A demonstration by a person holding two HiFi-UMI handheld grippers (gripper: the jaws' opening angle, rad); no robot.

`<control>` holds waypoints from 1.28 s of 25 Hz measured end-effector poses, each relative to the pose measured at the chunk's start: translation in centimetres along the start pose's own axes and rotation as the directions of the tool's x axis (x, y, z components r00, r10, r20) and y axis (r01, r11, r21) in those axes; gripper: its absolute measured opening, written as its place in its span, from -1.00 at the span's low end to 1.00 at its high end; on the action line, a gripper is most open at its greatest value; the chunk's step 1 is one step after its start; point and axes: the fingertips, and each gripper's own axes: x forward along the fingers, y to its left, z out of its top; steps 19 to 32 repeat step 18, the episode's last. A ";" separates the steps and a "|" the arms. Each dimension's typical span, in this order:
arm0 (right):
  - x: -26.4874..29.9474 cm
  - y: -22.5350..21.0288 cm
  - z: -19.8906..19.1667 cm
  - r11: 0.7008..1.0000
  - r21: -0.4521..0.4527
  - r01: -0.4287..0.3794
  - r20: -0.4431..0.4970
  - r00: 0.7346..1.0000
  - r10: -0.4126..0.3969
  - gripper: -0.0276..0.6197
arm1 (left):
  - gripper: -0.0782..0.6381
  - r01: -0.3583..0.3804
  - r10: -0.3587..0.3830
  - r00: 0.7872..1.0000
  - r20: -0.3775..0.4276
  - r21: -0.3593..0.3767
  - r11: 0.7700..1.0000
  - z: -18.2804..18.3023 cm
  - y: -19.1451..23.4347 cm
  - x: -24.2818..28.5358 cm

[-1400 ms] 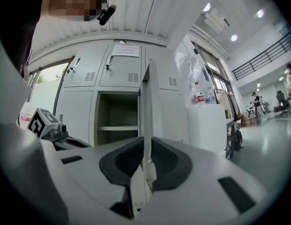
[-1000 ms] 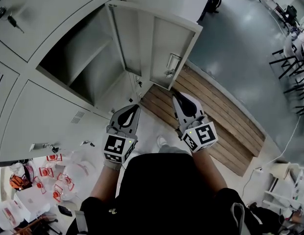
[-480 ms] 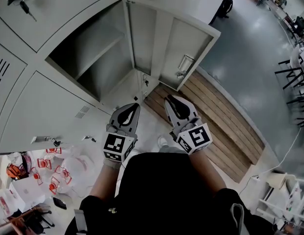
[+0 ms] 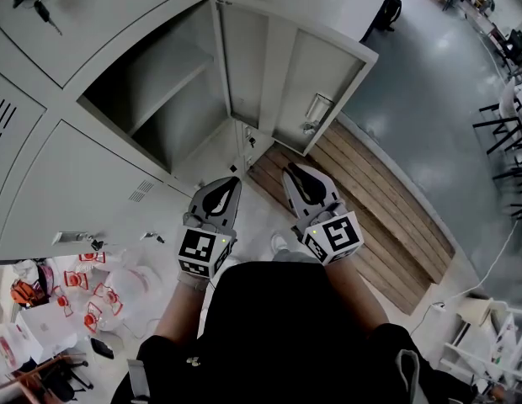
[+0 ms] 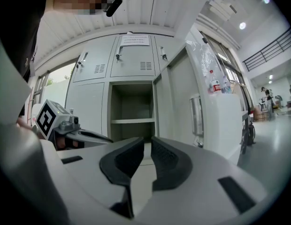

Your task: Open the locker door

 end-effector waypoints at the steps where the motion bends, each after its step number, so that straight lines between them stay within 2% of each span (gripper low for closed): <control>1: -0.1 -0.1 0.0 1.000 0.003 0.004 0.001 1.000 -0.004 -0.73 | -0.71 0.002 -0.002 1.000 -0.009 -0.002 1.000 -0.2 -0.1 0.0; 5: -0.6 -0.7 0.0 1.000 0.017 0.018 0.004 1.000 -0.018 -0.73 | -0.71 0.006 -0.006 1.000 -0.030 -0.005 1.000 -0.4 -0.4 -0.1; 10: -0.7 -0.9 0.2 1.000 0.020 0.022 0.005 1.000 -0.022 -0.73 | -0.71 0.001 -0.001 1.000 0.008 0.014 1.000 0.6 -0.4 0.0; 32: -0.5 -0.7 0.2 1.000 0.019 0.015 0.002 1.000 -0.015 -0.73 | -0.71 0.003 -0.003 1.000 -0.004 0.015 1.000 0.4 -0.5 0.0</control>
